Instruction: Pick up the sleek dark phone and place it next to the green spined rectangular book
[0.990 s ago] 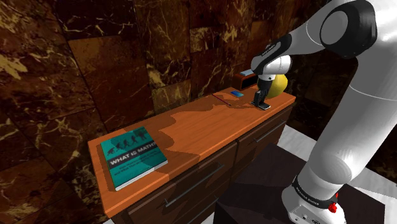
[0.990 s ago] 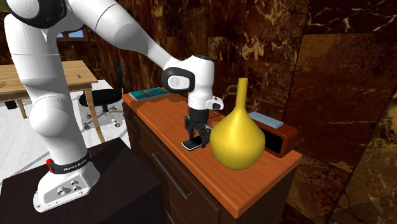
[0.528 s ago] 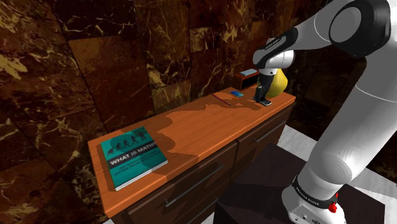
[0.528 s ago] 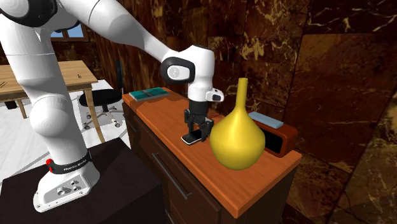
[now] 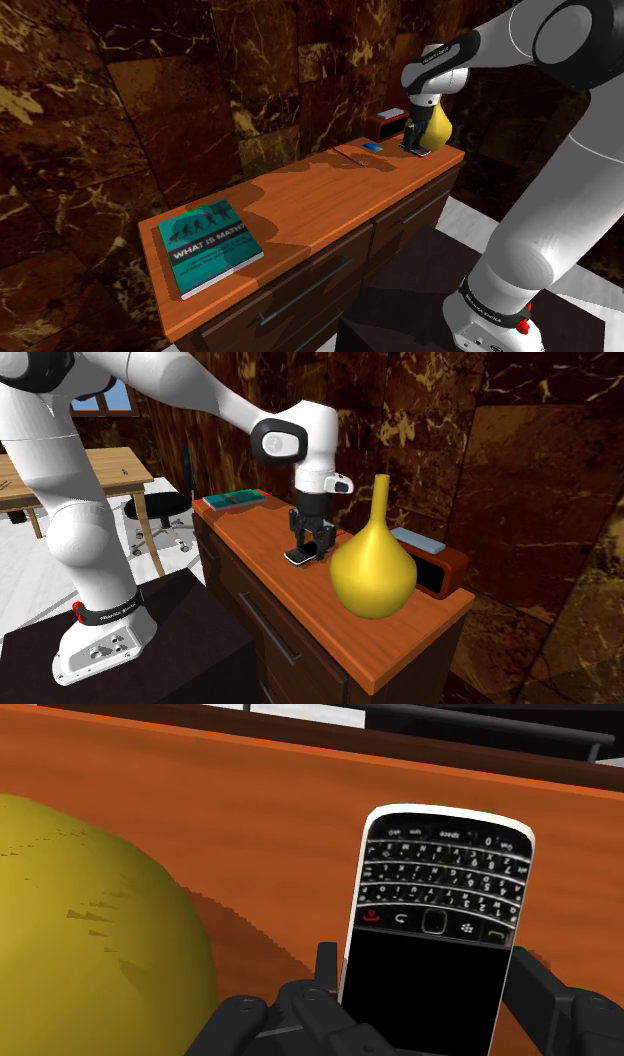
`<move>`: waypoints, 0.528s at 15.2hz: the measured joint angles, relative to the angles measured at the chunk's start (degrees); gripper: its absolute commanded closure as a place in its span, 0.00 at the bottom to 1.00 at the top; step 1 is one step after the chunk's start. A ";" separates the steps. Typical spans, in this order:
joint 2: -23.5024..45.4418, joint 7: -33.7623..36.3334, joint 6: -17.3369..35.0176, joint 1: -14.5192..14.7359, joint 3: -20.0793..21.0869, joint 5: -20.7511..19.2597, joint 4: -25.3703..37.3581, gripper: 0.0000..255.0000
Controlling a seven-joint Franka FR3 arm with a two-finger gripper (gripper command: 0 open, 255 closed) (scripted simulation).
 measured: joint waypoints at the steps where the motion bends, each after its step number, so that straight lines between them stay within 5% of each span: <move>1: -0.58 0.19 -0.74 -0.03 0.03 -0.35 0.24 1.00; 8: -4.06 6.80 -2.18 2.43 3.48 -1.61 -1.34 1.00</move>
